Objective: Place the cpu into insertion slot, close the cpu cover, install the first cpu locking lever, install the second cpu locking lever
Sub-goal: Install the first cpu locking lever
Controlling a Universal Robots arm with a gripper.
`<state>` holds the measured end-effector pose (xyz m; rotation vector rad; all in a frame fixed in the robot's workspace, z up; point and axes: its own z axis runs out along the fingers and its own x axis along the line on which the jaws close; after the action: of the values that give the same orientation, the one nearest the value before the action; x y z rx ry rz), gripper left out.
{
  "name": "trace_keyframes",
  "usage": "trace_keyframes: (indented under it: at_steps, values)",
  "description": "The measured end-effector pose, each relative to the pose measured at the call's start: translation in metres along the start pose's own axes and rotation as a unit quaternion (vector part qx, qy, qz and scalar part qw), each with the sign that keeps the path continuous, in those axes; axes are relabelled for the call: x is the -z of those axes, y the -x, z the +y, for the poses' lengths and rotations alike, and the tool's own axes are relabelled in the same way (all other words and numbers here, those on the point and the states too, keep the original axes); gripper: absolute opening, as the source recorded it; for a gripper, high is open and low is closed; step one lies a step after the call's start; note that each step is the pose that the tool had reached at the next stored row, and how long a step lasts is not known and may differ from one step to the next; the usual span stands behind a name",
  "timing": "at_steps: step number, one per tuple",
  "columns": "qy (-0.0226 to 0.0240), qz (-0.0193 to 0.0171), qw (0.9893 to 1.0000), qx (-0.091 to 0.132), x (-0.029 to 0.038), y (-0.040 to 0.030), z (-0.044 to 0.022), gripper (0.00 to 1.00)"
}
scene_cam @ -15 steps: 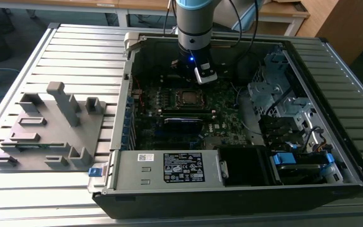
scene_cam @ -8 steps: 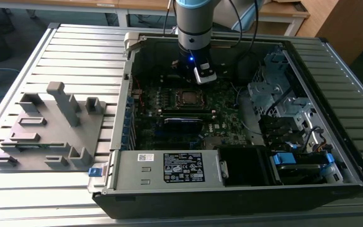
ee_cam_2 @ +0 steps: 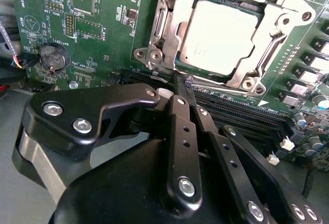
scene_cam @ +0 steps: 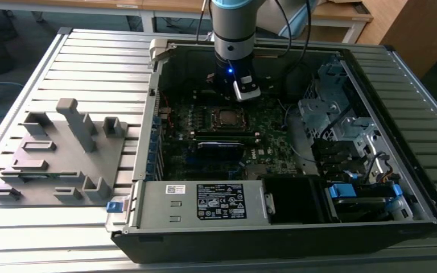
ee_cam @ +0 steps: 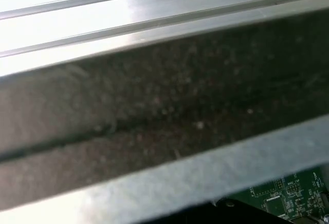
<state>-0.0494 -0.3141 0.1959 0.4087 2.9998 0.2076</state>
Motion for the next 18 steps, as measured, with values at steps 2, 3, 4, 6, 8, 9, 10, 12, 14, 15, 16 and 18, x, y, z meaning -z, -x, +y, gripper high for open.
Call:
trace_keyframes:
  at_steps: [2,3,4,6,8,9,10,12,14,15,16,18]
  values:
    - [0.0,0.0,1.0,0.0,0.0,0.0,0.0,0.1]
    - [0.0,0.0,1.0,0.0,0.0,0.0,0.0,0.1]
    - [0.0,0.0,1.0,0.0,0.0,0.0,0.0001,0.1]
    - [0.0,0.0,1.0,0.0,0.0005,0.0001,0.0002,0.1]
    - [0.0001,0.0,1.0,0.0,0.0007,0.0001,0.0002,0.1]
    - [0.0002,-0.0001,1.0,0.0,0.0007,0.0001,0.0002,0.1]
    - [0.0001,0.0,1.0,0.0,0.0008,0.0001,0.0002,0.1]
    - [0.0,0.0,1.0,0.0,0.0009,0.0001,0.0002,0.1]
    - [0.0,0.0,1.0,0.0,0.0009,0.0001,0.0002,0.1]
    - [-0.0001,0.0,1.0,0.0,0.0009,0.0001,0.0002,0.1]
    - [0.0,0.0,1.0,0.0,0.001,0.0001,0.0002,0.1]
    - [0.0,0.0,1.0,0.0,0.0014,0.0001,0.0003,0.1]
